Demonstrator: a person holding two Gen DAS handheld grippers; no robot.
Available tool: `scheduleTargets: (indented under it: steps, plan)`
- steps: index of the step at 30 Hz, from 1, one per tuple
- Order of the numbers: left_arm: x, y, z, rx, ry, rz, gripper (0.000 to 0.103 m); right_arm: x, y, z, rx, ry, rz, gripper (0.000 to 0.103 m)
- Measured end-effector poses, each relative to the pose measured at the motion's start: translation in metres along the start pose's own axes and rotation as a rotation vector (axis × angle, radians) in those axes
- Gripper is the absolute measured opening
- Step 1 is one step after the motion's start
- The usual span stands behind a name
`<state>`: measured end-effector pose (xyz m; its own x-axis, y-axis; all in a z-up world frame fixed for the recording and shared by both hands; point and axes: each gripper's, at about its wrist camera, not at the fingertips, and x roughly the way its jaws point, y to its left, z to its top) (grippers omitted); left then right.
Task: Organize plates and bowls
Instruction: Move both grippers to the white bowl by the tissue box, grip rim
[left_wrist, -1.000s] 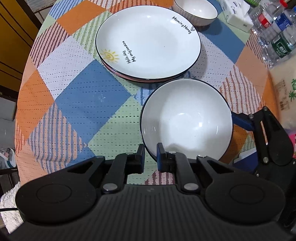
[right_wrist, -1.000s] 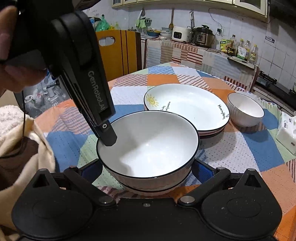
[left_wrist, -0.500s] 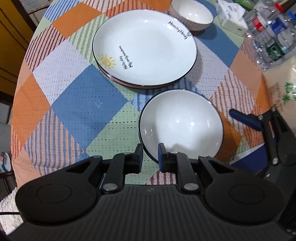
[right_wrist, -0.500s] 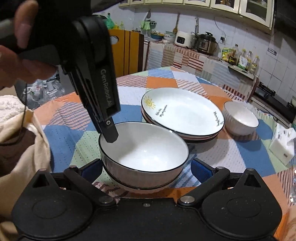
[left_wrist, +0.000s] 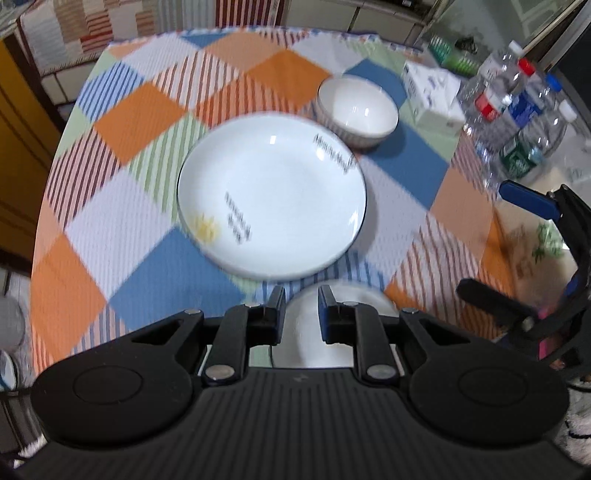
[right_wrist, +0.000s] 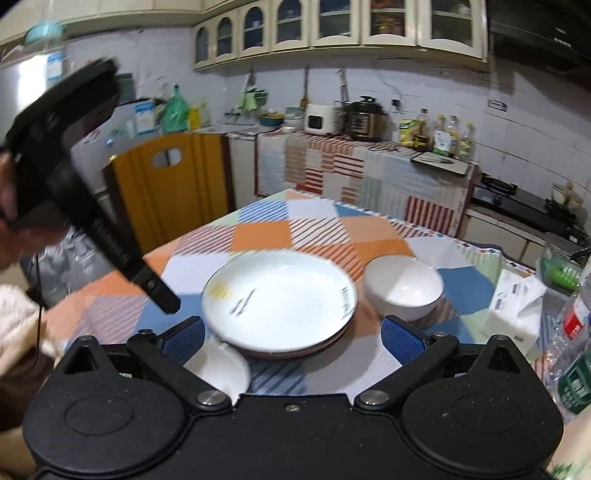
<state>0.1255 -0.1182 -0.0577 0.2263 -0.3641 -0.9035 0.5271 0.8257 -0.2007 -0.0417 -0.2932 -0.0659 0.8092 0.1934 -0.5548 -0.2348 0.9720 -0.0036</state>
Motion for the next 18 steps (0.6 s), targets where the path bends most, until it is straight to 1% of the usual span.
scheduleTargets:
  steps: [3, 5, 6, 7, 9, 10, 12, 13, 15, 17, 18]
  plan:
    - [0.003, -0.004, 0.017, 0.028, -0.062, -0.002, 0.017, 0.005, -0.021, 0.017, 0.065, -0.010, 0.016, 0.103]
    - [0.007, -0.005, 0.029, 0.038, -0.098, -0.006, 0.020, 0.013, -0.041, 0.029, 0.148, -0.004, 0.042, 0.102]
    - [0.010, -0.005, 0.036, 0.041, -0.115, -0.009, 0.026, 0.017, -0.050, 0.033, 0.192, 0.000, 0.054, 0.098]
    - [0.014, -0.005, 0.042, 0.041, -0.130, -0.010, 0.036, 0.024, -0.062, 0.037, 0.250, 0.007, 0.064, 0.097]
    - [0.022, -0.005, 0.054, 0.043, -0.165, 0.000, 0.042, 0.038, -0.082, 0.041, 0.352, 0.030, 0.059, 0.092]
    - [0.026, -0.006, 0.059, 0.051, -0.173, 0.005, 0.042, 0.045, -0.090, 0.041, 0.393, 0.042, 0.054, 0.090]
    - [0.037, -0.007, 0.070, 0.077, -0.179, 0.006, 0.042, 0.064, -0.106, 0.039, 0.489, 0.082, 0.043, 0.082]
    - [0.041, -0.008, 0.075, 0.086, -0.181, 0.004, 0.042, 0.075, -0.116, 0.037, 0.542, 0.106, 0.034, 0.081]
    - [0.052, -0.010, 0.085, 0.094, -0.184, -0.002, 0.042, 0.090, -0.127, 0.031, 0.601, 0.134, 0.020, 0.076]
    - [0.061, -0.010, 0.093, 0.093, -0.198, -0.012, 0.042, 0.108, -0.136, 0.026, 0.648, 0.167, -0.017, 0.074]
    - [0.065, -0.010, 0.097, 0.087, -0.206, -0.016, 0.042, 0.115, -0.142, 0.024, 0.666, 0.181, -0.031, 0.071]
